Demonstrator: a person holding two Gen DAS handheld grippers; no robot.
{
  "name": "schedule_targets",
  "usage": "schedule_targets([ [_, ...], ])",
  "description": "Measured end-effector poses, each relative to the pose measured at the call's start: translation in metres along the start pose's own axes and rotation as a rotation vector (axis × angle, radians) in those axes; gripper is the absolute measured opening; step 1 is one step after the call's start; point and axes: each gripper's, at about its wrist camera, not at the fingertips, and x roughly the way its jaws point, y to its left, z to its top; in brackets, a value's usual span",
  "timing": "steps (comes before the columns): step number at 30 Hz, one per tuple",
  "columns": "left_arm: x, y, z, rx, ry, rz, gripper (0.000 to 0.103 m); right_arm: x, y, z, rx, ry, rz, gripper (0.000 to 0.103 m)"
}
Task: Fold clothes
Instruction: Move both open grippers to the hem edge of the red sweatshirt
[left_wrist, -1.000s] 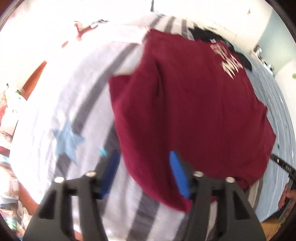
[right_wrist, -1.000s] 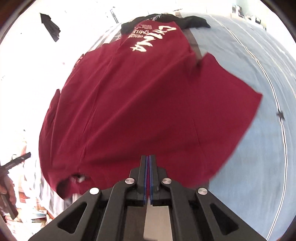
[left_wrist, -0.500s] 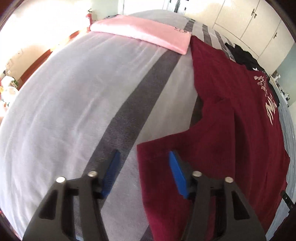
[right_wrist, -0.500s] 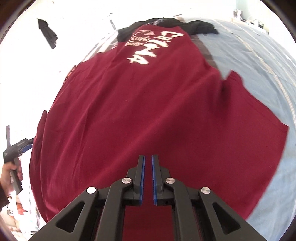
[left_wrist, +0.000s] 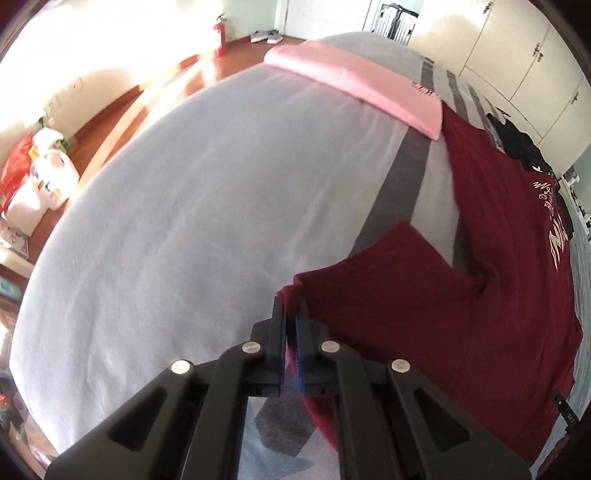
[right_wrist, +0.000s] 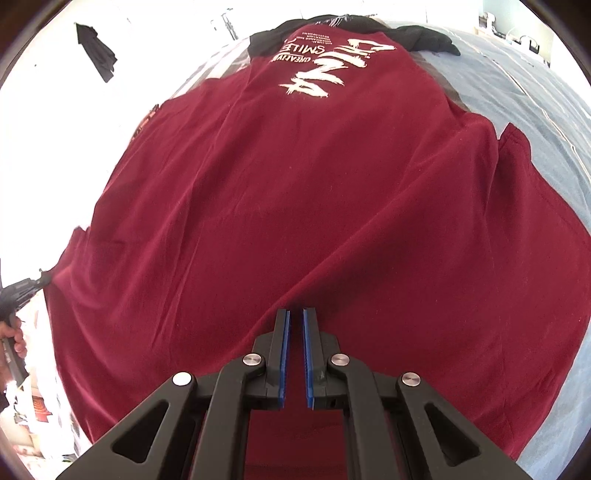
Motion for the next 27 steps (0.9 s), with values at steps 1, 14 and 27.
schedule_targets([
  [1,0.0,0.005,-0.005,0.0,0.007,0.004,0.003,0.001,0.001,-0.001,-0.002,0.005,-0.005,0.007],
  [14,-0.028,0.035,-0.035,-0.15,-0.012,0.032,0.013,-0.005,-0.002,-0.004,0.009,0.01,-0.029,0.012],
  [27,-0.048,-0.052,-0.156,-0.026,0.086,-0.064,0.026,-0.051,-0.064,-0.06,0.064,-0.014,-0.051,0.033],
])
